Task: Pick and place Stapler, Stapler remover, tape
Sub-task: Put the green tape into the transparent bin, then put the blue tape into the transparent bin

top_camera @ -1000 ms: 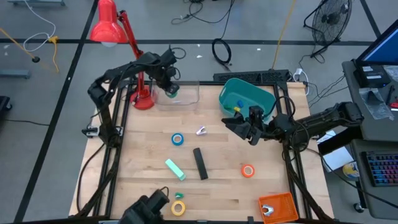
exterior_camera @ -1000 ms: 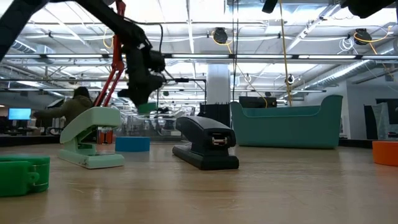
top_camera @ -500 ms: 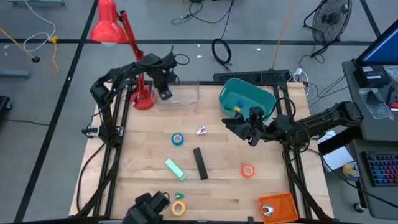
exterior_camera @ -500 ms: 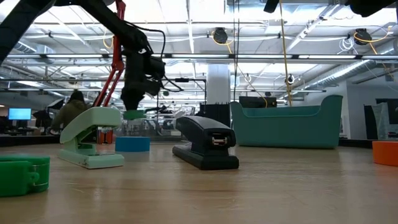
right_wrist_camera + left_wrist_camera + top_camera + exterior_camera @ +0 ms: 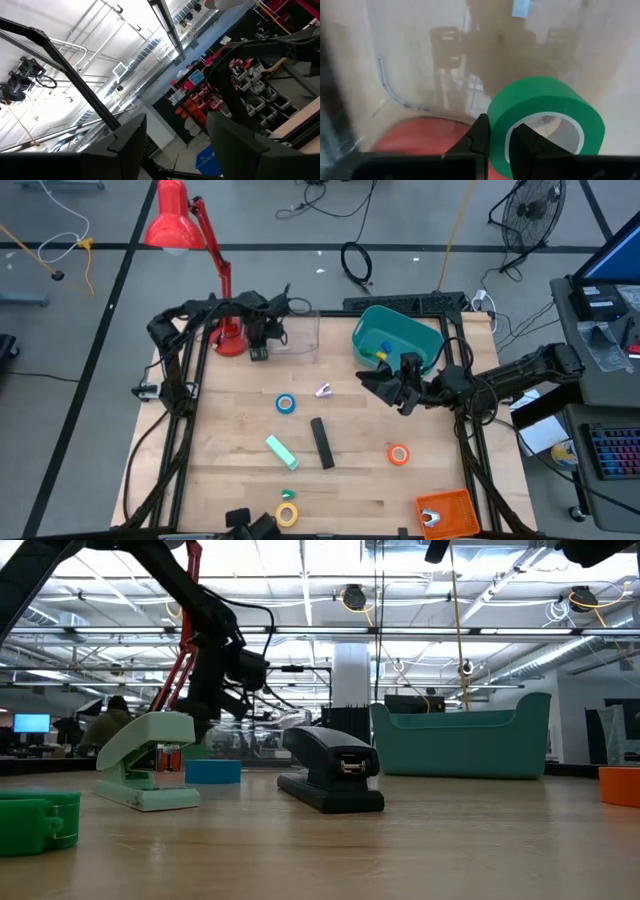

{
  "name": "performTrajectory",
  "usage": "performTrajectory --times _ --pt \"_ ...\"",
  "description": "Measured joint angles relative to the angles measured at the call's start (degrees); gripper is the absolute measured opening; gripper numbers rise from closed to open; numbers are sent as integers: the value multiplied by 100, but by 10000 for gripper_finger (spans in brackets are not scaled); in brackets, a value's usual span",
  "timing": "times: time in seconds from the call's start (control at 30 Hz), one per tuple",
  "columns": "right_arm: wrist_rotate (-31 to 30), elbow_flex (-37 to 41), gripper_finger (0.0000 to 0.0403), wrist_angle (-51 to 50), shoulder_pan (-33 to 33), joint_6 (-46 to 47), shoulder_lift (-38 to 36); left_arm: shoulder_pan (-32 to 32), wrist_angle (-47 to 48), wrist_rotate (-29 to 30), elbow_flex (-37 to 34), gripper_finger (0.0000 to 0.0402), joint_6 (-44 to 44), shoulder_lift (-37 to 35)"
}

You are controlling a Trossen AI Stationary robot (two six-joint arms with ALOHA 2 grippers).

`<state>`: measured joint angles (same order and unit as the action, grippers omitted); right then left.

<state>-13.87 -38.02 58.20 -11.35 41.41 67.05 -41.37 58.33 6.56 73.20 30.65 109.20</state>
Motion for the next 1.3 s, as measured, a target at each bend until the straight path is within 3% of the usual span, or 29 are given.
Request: performTrajectory --times 0.2,0.5,0.8,1.07,1.2,1.3 --pt "-127 0 201 -54 4 7 0 101 -66 159 -43 41 -265 11" --pt "-133 0 201 -84 4 14 0 -47 -244 -100 -54 134 -669 -58" --pt "-131 0 201 -151 4 120 0 -267 -320 64 223 166 -837 -677" --pt "-133 2 201 -155 94 120 0 -320 -141 -1134 484 168 -1313 -1509" --pt "-130 2 201 -154 129 138 0 113 -92 -2011 482 168 -1533 -1995" --pt "-128 2 201 -153 166 152 0 658 -83 -2215 482 168 -1867 -2308"
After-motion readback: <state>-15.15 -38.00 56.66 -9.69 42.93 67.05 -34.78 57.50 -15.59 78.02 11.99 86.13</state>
